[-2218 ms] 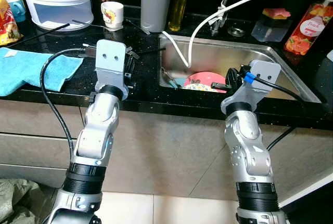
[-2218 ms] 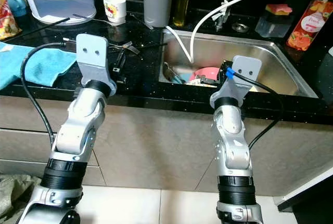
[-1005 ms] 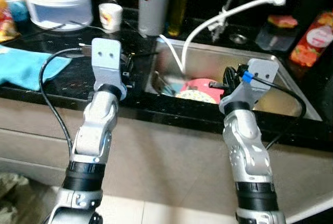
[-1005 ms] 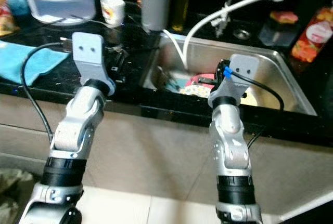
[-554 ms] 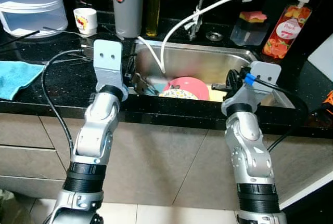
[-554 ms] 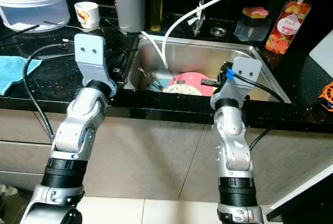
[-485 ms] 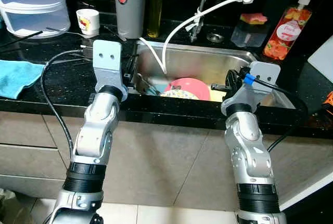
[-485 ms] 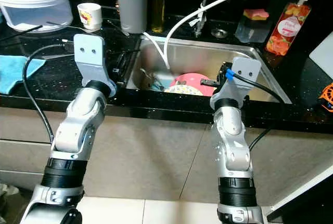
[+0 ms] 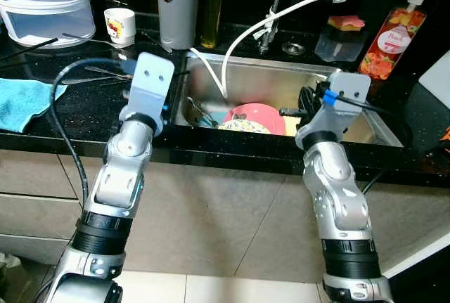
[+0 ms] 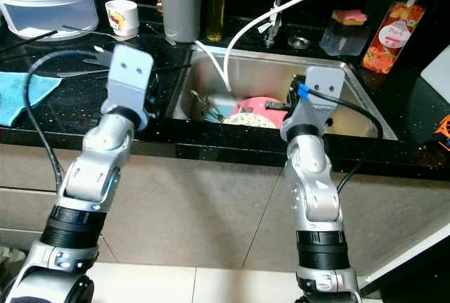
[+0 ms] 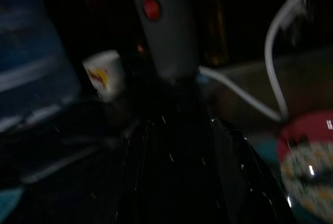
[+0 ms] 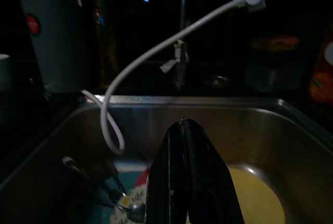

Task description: Kitchen organization

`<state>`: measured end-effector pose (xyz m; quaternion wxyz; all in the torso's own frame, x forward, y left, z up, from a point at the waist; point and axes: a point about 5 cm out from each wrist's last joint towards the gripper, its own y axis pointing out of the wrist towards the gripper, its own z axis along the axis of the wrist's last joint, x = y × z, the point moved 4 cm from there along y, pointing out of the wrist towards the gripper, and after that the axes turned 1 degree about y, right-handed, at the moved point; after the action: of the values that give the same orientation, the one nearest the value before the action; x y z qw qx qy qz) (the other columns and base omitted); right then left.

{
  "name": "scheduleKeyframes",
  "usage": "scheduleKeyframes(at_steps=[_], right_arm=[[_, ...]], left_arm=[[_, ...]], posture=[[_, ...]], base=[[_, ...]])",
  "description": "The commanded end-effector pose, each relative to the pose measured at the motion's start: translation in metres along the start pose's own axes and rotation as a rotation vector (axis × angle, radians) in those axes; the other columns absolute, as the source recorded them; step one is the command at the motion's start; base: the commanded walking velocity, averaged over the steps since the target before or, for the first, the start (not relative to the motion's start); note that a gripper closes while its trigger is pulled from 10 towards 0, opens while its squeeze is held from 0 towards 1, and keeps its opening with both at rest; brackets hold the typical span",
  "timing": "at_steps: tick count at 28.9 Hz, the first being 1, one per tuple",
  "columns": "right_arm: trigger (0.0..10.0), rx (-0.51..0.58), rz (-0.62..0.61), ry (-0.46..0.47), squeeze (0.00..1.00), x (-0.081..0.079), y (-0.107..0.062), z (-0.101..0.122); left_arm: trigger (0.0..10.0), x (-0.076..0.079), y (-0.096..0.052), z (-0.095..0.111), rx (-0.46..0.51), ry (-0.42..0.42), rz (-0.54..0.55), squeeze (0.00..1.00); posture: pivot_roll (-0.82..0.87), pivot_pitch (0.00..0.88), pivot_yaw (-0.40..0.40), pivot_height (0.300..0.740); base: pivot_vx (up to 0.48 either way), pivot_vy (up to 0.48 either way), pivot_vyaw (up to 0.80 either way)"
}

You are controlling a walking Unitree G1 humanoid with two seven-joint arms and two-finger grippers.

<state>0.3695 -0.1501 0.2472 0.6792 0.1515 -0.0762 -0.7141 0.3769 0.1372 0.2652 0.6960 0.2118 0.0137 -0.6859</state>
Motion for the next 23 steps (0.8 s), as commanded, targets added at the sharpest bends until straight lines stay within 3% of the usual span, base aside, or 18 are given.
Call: scheduleKeyframes(at_steps=[1, 3, 6, 10, 15, 23], right_arm=[[10.0, 0.032, -0.003, 0.007, 0.00, 0.002, 0.003, 0.012], [10.0, 0.110, 0.020, 0.024, 0.00, -0.005, 0.008, 0.033], [10.0, 0.167, 0.053, 0.006, 0.00, -0.011, 0.011, 0.049], [10.0, 0.168, 0.057, -0.003, 0.00, -0.012, 0.012, 0.050], [10.0, 0.159, 0.051, -0.005, 0.00, -0.010, 0.012, 0.049], [10.0, 0.150, 0.043, -0.006, 0.00, -0.009, 0.012, 0.046]], left_arm=[[10.0, -0.005, -0.001, 0.015, 0.073, 0.005, 0.018, 0.00], [10.0, -0.009, -0.003, 0.027, 0.133, -0.027, 0.039, 0.00], [10.0, -0.013, -0.003, 0.026, 0.111, -0.076, 0.056, 0.00], [10.0, -0.016, -0.004, 0.024, 0.099, -0.115, 0.080, 0.00], [10.0, -0.019, -0.005, 0.031, 0.142, -0.103, 0.088, 0.00], [10.0, -0.019, -0.002, 0.035, 0.161, -0.106, 0.087, 0.00]], posture=[[0.19, 0.000, -0.098, 0.740], [0.19, 0.000, -0.100, 0.740], [0.19, 0.000, -0.102, 0.740], [0.19, 0.000, -0.108, 0.740], [0.19, 0.000, -0.106, 0.740], [0.19, 0.000, -0.100, 0.740]], base=[[0.000, 0.000, 0.00], [0.000, 0.000, 0.00], [0.000, 0.000, 0.00], [0.000, 0.000, 0.00], [0.000, 0.000, 0.00], [0.386, 0.000, 0.00]])
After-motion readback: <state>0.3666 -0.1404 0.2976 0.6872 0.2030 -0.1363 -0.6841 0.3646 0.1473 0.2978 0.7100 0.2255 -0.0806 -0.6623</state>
